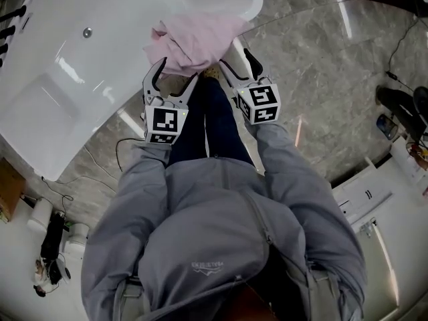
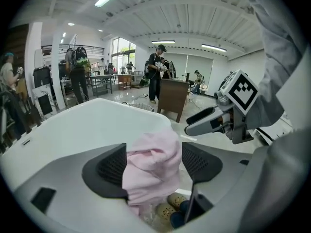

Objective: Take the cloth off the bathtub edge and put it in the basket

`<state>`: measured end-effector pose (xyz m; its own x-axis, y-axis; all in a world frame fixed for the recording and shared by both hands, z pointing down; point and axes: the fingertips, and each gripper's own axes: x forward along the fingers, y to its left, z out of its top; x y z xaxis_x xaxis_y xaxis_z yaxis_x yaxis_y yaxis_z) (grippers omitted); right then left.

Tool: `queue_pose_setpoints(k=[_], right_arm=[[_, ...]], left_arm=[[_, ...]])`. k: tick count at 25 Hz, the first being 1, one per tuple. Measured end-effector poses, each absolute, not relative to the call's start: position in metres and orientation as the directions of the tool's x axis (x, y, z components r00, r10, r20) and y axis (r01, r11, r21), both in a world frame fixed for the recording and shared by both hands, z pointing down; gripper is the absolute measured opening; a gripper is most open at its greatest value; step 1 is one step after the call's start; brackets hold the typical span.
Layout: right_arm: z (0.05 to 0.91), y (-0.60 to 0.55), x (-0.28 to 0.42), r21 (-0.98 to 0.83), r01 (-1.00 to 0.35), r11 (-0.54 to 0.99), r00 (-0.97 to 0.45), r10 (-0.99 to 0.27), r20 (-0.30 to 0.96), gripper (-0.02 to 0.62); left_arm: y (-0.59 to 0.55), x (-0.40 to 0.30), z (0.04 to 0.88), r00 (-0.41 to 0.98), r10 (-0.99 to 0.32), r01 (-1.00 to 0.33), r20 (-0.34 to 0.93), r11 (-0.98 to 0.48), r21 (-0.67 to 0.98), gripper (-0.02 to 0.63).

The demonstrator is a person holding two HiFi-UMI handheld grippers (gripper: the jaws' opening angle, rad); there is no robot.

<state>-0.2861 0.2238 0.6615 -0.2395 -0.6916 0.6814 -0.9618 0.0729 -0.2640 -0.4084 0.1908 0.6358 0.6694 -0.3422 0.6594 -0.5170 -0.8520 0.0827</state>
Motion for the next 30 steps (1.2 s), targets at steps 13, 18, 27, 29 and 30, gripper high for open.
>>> queue_pose_setpoints(k=[13,18,27,29,30], right_arm=[[0.706,0.237,-0.285,-0.273,-0.953,0.136,-0.299,-0.592,0.748,0.291],[0.715,0.238,-0.286,-0.199,-0.943,0.265,-0.316,-0.539,0.781,0.294],[0.724,0.223,-0.297,0.014,-0.788,0.616,-0.335,-0.447,0.829,0.383],[0.729,0.216,-0.297,0.046,-0.740,0.671,-0.333,-0.424,0.842,0.399],[0.732,0.213,-0.297,0.063,-0.710,0.702,-0.332,-0.413,0.848,0.408]], left_arm=[[0.210,-0.417,0.686,0.580,-0.286,-0.439,0.762,-0.899,-0.004,0.345],[0.213,-0.420,0.700,0.551,-0.261,-0.425,0.793,-0.905,-0.003,0.351],[0.206,-0.428,0.712,0.500,-0.248,-0.426,0.830,-0.905,-0.014,0.360],[0.204,-0.430,0.715,0.487,-0.238,-0.409,0.840,-0.912,-0.022,0.367],[0.203,-0.431,0.717,0.482,-0.232,-0.401,0.845,-0.916,-0.023,0.371]])
